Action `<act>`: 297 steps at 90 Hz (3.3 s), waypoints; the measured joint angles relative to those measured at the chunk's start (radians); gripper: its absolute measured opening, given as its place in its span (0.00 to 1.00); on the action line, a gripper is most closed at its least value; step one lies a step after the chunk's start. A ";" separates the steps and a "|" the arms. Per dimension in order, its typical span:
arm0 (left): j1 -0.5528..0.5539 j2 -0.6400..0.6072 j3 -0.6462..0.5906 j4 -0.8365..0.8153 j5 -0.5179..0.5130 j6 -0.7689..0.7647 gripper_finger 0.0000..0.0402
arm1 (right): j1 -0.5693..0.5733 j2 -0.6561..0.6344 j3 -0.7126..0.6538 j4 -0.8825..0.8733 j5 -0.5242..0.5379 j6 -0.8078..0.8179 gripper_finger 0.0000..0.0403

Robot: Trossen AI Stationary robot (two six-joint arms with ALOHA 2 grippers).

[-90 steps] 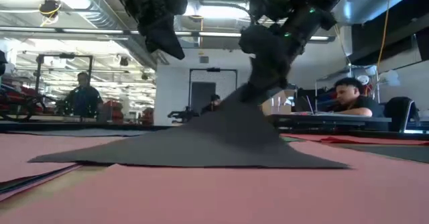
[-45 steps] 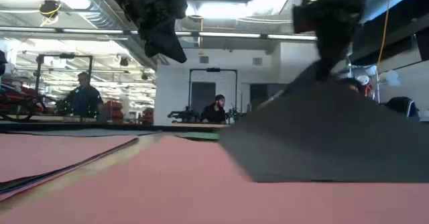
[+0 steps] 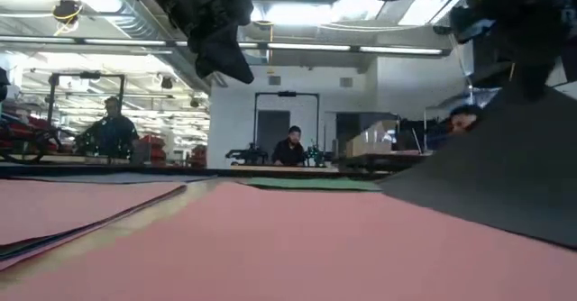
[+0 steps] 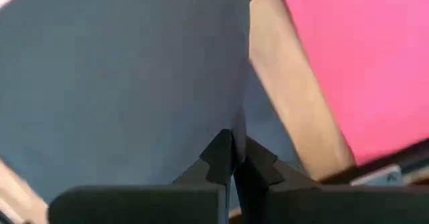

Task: Organize paper
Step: Stack the black paper on top of the other black paper

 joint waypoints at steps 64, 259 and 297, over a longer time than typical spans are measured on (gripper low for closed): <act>0.000 0.000 0.000 0.004 -0.024 -0.045 0.00 | 0.119 -0.003 0.000 -0.235 -0.103 0.225 0.00; -0.007 0.000 0.000 -0.106 -0.079 -0.045 0.00 | -0.053 0.358 -0.158 0.739 0.019 -0.047 0.00; -0.006 0.000 0.000 -0.106 -0.079 -0.052 0.00 | -0.060 0.355 -0.234 0.795 0.000 0.002 0.00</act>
